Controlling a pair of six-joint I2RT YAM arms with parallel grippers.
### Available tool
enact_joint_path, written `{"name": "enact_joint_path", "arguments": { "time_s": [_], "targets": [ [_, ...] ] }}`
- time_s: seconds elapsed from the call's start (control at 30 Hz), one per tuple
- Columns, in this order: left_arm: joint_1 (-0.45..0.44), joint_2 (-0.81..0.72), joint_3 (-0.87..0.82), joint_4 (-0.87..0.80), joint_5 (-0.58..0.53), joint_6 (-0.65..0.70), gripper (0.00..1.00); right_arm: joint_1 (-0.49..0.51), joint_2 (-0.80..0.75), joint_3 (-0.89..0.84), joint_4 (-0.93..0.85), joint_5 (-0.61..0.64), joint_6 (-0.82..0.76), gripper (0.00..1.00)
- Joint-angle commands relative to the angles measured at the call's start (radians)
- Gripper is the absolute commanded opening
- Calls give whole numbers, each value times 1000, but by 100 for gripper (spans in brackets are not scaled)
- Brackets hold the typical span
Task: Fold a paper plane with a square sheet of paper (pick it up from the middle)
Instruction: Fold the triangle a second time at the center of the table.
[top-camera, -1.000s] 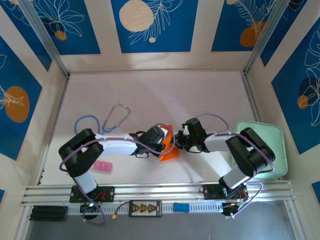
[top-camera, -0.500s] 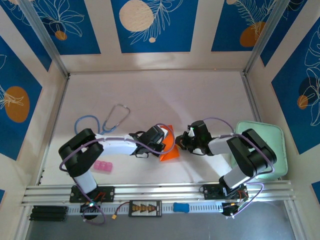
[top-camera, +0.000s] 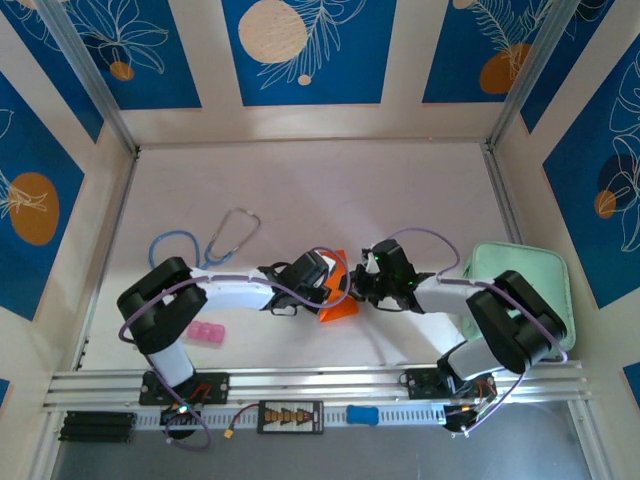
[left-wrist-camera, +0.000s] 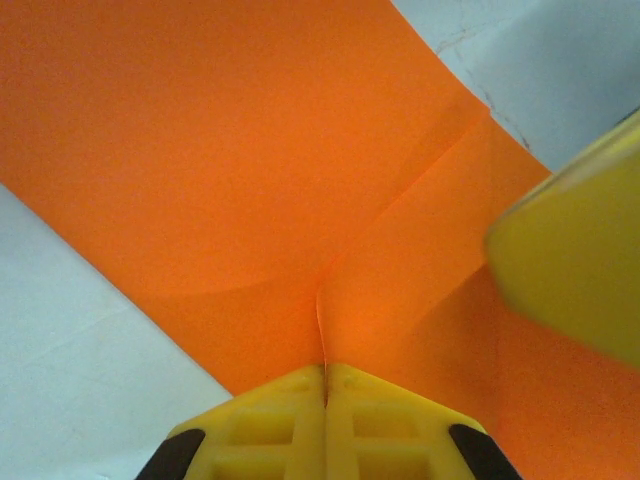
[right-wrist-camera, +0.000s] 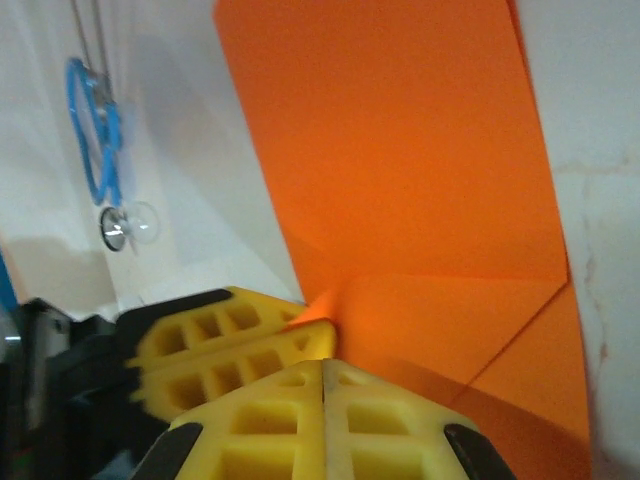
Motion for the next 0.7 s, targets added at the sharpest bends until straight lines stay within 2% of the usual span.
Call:
{"name": "enact_joint_path", "arguments": {
  "time_s": [0.0,0.47,0.6,0.67],
  "targets": [
    [12,30,2,-46,18,14,0,11,44,22,11,-18,10,0],
    [12,13,9,-61,32,13,1,4,122,-60,-5,15,29,0],
    [12,-31,33,-109,9,6,11,0,112,-59,-25,24,25,0],
    [12,-57,53,-144,-3,-2,22,-1,112,-57,-26,24,25,0]
  ]
}}
